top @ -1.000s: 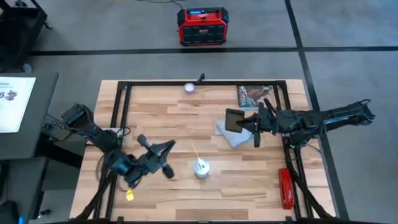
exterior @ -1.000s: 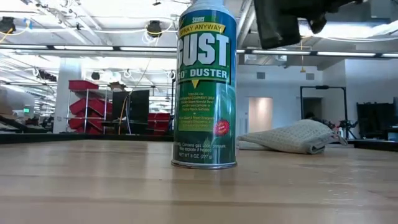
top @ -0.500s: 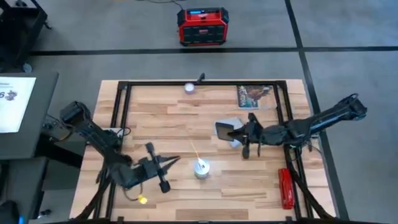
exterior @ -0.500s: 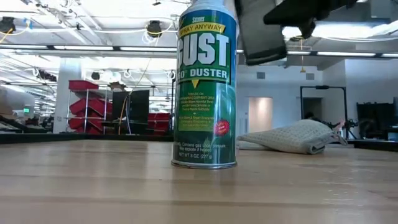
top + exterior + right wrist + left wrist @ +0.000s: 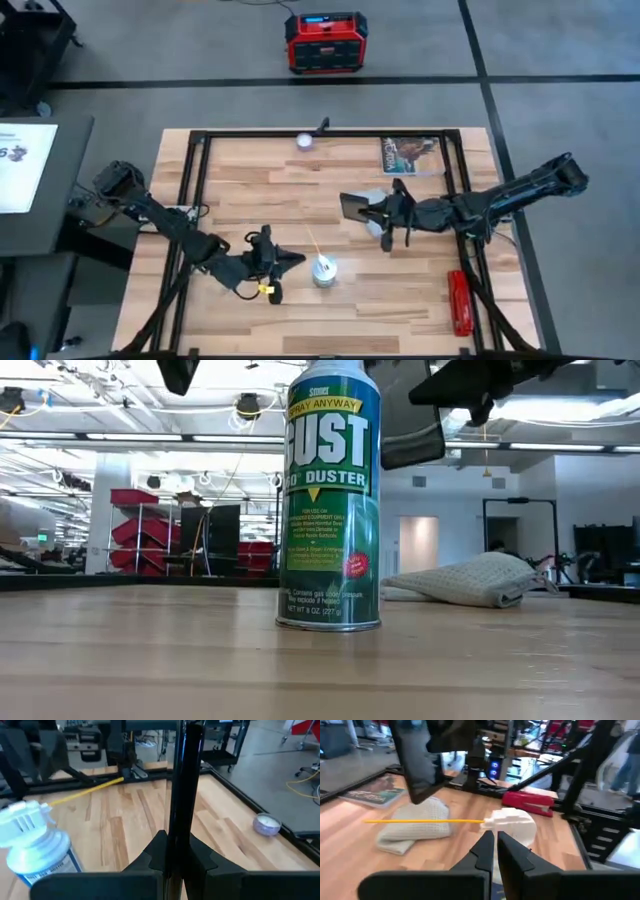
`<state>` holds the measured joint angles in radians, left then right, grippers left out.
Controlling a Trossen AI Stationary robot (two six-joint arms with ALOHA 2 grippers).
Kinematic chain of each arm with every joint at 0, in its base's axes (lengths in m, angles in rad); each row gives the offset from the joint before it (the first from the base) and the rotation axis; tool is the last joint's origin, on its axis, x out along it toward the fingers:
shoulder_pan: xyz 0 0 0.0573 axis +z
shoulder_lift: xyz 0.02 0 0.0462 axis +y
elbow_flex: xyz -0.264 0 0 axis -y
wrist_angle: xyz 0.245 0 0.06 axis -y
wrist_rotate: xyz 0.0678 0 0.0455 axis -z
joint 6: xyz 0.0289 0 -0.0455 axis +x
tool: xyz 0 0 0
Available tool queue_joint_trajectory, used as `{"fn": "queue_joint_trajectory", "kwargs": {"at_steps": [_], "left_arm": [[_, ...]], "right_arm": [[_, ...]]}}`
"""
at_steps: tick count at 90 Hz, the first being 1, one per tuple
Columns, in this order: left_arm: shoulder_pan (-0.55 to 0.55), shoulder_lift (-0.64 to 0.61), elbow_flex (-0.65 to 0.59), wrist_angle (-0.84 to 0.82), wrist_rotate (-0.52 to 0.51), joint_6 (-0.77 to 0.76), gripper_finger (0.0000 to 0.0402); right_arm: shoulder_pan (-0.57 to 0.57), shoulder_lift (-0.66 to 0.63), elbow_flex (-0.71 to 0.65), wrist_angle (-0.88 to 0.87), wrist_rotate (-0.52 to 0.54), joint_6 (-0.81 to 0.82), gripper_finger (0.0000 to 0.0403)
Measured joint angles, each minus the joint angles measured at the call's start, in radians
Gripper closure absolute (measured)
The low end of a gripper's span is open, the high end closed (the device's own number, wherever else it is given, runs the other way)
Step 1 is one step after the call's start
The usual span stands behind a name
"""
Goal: Apply microfiber cloth
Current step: Spray the front of the cellphone with the cleaning bottle
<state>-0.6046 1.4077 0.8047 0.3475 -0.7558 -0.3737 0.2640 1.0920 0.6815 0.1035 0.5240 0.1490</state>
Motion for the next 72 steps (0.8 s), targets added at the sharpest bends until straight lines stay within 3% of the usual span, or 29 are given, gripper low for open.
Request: {"fn": "queue_joint_trajectory", "kwargs": {"at_steps": [22, 38, 51, 72], "left_arm": [[0.011, 0.001, 0.0, 0.064, 0.076, -0.007, 0.0401], [0.037, 0.11, 0.006, 0.128, 0.142, -0.063, 0.0401], [0.058, 0.181, 0.05, 0.106, 0.15, -0.088, 0.0401], [0.067, 0.182, 0.099, 0.012, 0.15, -0.066, 0.0401]], "right_arm": [[-0.012, 0.0, 0.0, 0.003, 0.001, 0.0, 0.0387], [-0.022, 0.0, 0.0, 0.007, 0.001, -0.001, 0.0388], [-0.032, 0.0, 0.0, 0.005, 0.0, -0.001, 0.0388], [-0.031, 0.0, 0.0, 0.005, 0.001, -0.002, 0.0388]]}}
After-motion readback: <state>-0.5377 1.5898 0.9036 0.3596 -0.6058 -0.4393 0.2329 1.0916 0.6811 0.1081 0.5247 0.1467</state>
